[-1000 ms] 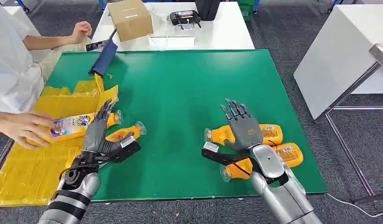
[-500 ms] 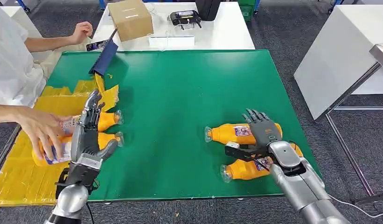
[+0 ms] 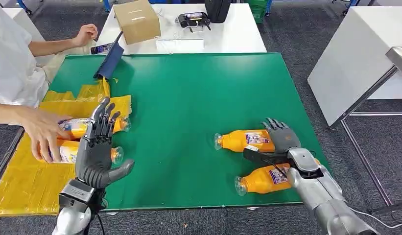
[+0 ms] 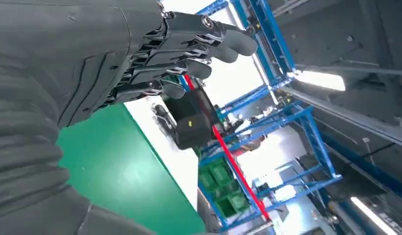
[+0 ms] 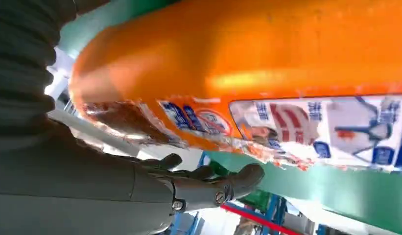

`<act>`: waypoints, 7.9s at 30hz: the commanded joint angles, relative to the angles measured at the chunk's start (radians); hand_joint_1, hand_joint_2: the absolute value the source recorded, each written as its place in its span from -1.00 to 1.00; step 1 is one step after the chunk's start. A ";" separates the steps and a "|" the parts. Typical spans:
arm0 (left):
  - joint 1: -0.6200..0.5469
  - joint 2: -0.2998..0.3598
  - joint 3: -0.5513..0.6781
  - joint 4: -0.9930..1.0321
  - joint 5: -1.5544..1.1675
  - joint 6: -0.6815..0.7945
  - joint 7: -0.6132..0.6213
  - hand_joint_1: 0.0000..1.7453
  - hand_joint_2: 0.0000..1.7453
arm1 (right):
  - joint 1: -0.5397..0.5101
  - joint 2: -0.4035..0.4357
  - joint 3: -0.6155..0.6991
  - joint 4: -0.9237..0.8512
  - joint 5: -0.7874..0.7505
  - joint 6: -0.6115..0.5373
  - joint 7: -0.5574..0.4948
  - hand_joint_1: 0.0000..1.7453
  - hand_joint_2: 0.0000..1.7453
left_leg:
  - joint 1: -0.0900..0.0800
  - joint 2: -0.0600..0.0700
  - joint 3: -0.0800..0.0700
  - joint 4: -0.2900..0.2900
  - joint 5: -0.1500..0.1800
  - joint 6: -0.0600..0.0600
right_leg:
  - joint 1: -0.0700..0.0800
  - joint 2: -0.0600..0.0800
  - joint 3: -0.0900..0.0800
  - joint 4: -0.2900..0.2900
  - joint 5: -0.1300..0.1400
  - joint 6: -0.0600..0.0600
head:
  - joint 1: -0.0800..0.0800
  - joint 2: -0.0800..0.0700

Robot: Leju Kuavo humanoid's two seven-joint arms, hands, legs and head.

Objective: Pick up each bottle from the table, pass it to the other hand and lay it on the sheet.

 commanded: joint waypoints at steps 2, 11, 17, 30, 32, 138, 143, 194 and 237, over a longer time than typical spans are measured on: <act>-0.068 -0.005 -0.073 0.085 0.046 -0.010 -0.016 -1.00 1.00 | -0.104 0.092 -0.008 0.324 -0.021 -0.071 -0.101 1.00 1.00 | 0.002 -0.002 0.005 0.000 -0.001 -0.002 | 0.001 0.004 0.006 -0.002 0.000 -0.002 | 0.000 0.000; -0.025 0.004 -0.087 0.069 0.018 -0.054 0.023 -1.00 1.00 | 0.021 0.135 -0.084 -0.020 -0.108 -0.242 -0.134 1.00 1.00 | 0.002 0.000 0.005 -0.001 -0.001 -0.001 | 0.001 0.005 0.005 -0.001 0.000 -0.001 | 0.000 0.000; -0.037 -0.004 -0.130 0.120 -0.046 -0.072 0.051 -1.00 1.00 | 0.209 0.239 -0.190 -0.486 -0.356 -0.365 -0.244 1.00 1.00 | 0.002 0.000 0.004 -0.001 -0.001 -0.002 | 0.001 0.005 0.004 0.000 0.000 -0.001 | 0.000 0.000; -0.059 -0.012 -0.136 0.198 -0.071 -0.057 0.077 -1.00 1.00 | 0.312 0.304 -0.172 -0.731 -0.527 -0.407 -0.335 1.00 1.00 | 0.001 -0.002 -0.001 0.000 -0.001 -0.001 | 0.001 0.002 0.000 0.000 -0.002 0.000 | 0.000 0.000; -0.059 -0.014 -0.125 0.220 -0.110 0.004 0.073 -1.00 1.00 | 0.357 0.318 -0.133 -0.818 -0.622 -0.406 -0.359 1.00 1.00 | 0.002 -0.005 0.001 0.001 -0.004 -0.003 | 0.000 0.002 0.003 0.001 -0.005 -0.002 | 0.000 0.000; -0.617 0.168 0.083 1.411 -0.957 0.342 0.636 -1.00 -1.00 | 0.353 -0.238 0.001 -0.777 -0.194 -0.032 -0.180 -1.00 1.00 | 0.001 -0.002 0.001 0.000 -0.001 -0.001 | 0.000 0.003 0.002 -0.001 -0.001 -0.001 | 0.000 0.000; -0.618 0.168 0.084 1.411 -0.957 0.341 0.635 -1.00 -1.00 | 0.353 -0.235 0.002 -0.779 -0.194 -0.033 -0.180 -1.00 1.00 | 0.001 -0.002 0.002 0.000 -0.002 -0.002 | 0.000 0.003 0.004 -0.001 -0.002 -0.001 | 0.000 0.000; -0.029 -0.002 0.096 0.096 0.012 -0.018 0.055 -1.00 1.00 | 0.527 -0.237 -0.046 -0.596 -0.124 0.009 -0.100 -1.00 1.00 | 0.001 0.000 0.005 0.000 -0.008 0.002 | 0.000 0.006 0.006 -0.004 -0.004 0.002 | 0.000 0.000; -0.010 -0.009 -0.056 0.142 0.002 -0.129 0.076 -1.00 1.00 | 0.425 0.174 -0.244 -0.725 -0.493 -0.249 -0.337 1.00 1.00 | 0.002 -0.003 0.014 0.000 -0.008 0.006 | 0.001 0.001 0.017 -0.007 -0.006 0.006 | -0.003 0.000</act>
